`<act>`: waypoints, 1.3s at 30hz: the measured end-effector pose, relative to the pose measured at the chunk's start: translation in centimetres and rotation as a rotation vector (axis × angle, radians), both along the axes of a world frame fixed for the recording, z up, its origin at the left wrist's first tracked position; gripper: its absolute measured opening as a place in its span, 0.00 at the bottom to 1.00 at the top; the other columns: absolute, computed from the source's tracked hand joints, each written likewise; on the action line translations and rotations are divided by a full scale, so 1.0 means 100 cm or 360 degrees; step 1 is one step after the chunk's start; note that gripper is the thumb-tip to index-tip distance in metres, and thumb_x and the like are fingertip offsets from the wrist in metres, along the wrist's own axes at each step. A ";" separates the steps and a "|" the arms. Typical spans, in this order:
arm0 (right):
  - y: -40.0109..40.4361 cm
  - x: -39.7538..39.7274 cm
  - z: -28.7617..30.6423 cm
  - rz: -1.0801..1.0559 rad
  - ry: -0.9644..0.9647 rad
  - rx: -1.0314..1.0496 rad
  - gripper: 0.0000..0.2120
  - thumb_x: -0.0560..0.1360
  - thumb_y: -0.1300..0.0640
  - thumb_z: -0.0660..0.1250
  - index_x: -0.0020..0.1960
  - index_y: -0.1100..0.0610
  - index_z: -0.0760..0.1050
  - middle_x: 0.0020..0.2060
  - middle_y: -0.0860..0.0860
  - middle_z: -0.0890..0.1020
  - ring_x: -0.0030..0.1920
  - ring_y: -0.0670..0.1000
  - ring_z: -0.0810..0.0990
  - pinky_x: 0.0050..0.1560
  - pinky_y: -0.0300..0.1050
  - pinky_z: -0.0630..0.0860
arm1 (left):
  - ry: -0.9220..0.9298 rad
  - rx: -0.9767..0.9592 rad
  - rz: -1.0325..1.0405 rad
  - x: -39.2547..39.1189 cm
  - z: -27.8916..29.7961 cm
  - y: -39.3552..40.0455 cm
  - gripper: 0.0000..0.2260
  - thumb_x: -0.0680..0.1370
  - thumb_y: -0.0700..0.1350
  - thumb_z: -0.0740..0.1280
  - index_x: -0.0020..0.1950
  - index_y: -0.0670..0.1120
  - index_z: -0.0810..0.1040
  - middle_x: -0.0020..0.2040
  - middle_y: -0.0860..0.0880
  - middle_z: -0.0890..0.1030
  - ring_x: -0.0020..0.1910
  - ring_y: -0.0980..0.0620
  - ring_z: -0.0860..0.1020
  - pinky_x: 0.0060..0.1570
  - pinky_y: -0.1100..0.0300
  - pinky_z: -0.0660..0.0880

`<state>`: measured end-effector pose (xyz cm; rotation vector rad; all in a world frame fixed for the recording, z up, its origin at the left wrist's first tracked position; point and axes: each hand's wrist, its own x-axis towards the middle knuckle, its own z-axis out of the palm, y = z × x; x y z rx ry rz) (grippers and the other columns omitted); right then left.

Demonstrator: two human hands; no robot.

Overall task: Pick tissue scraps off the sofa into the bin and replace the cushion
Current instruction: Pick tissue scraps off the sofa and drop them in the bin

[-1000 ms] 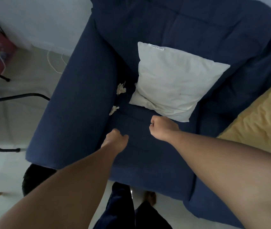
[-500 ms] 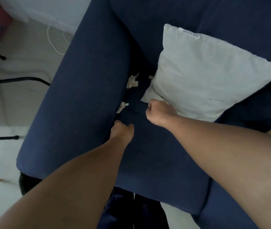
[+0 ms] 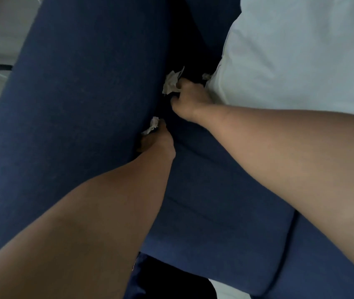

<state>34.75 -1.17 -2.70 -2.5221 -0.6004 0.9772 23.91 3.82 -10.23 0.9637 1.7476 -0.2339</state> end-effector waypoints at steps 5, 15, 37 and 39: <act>0.018 0.020 -0.022 -0.0075 -0.0003 0.0029 0.21 0.82 0.58 0.63 0.75 0.55 0.69 0.66 0.54 0.77 0.62 0.53 0.77 0.48 0.38 0.69 | -0.0030 0.0200 0.0196 0.001 -0.001 -0.002 0.22 0.85 0.50 0.60 0.78 0.48 0.67 0.76 0.44 0.68 0.73 0.44 0.68 0.69 0.52 0.66; 0.043 0.038 -0.060 0.0002 0.0010 -0.0248 0.18 0.83 0.58 0.65 0.72 0.58 0.71 0.68 0.58 0.76 0.60 0.56 0.79 0.50 0.45 0.78 | -0.0147 0.0145 0.0312 -0.005 -0.023 -0.004 0.16 0.83 0.52 0.62 0.61 0.46 0.84 0.58 0.51 0.84 0.58 0.51 0.80 0.57 0.61 0.74; -0.050 -0.040 -0.011 0.0181 0.0033 -0.0101 0.07 0.84 0.55 0.60 0.54 0.57 0.75 0.45 0.52 0.78 0.44 0.51 0.76 0.35 0.43 0.67 | -0.0192 0.0353 -0.0089 -0.045 0.048 -0.037 0.09 0.82 0.45 0.66 0.54 0.41 0.80 0.45 0.49 0.80 0.38 0.56 0.76 0.37 0.60 0.75; -0.059 -0.050 0.000 0.0206 0.0006 -0.0119 0.06 0.83 0.56 0.60 0.52 0.56 0.74 0.45 0.52 0.79 0.43 0.51 0.77 0.31 0.43 0.65 | -0.0217 0.0394 -0.0060 -0.056 0.062 -0.046 0.08 0.81 0.44 0.68 0.54 0.40 0.78 0.48 0.48 0.81 0.37 0.58 0.75 0.32 0.62 0.72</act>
